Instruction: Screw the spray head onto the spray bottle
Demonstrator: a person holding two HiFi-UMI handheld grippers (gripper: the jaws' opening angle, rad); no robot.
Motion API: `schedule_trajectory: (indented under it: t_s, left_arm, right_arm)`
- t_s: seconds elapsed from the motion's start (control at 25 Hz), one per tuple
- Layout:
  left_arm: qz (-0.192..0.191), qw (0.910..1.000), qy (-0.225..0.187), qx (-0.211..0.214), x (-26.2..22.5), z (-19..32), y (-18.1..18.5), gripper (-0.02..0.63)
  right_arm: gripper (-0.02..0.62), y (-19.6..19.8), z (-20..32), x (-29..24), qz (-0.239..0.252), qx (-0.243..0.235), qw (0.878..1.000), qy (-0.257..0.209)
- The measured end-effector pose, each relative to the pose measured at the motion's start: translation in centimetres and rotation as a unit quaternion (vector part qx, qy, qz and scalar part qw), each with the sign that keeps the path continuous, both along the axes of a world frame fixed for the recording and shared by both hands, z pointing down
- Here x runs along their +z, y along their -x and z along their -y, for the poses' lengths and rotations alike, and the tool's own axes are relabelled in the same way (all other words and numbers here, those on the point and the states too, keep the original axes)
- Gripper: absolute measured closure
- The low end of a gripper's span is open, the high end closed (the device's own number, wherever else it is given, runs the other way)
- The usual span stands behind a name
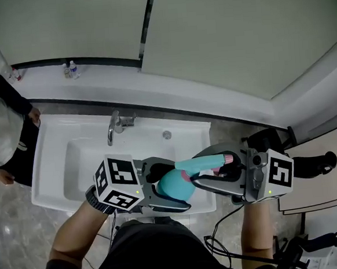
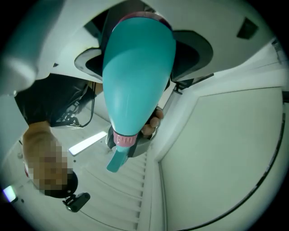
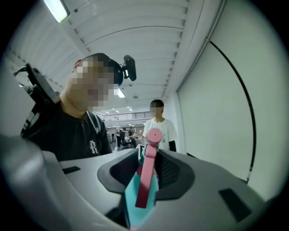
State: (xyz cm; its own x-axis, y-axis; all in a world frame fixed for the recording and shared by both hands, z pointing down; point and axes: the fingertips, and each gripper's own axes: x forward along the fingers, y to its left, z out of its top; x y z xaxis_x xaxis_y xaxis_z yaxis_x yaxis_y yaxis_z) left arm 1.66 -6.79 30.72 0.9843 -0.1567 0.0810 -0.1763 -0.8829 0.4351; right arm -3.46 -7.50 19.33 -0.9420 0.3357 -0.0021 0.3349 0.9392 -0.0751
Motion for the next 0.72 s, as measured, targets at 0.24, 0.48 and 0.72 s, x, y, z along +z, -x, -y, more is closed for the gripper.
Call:
schedule_trajectory:
  t_s: [0.24, 0.48, 0.72]
  left_arm:
    - [0.052, 0.9932, -0.003, -0.104, 0.8, 2.7, 1.4, 0.184]
    - [0.129, 0.9666, -0.019, -0.221, 2.4, 5.2, 2.9, 0.184]
    - [0.123, 0.9671, -0.013, -0.223, 3.1, 5.7, 2.7, 0.184]
  right_arm:
    - [0.480, 0.2, 2.5, 1.2, -0.040, 0.122, 0.992, 0.012]
    - [0.483, 0.4, 4.5, 2.5, -0.078, 0.236, 0.968, 0.034]
    - [0.483, 0.4, 5.2, 3.0, -0.084, 0.286, 0.953, 0.049]
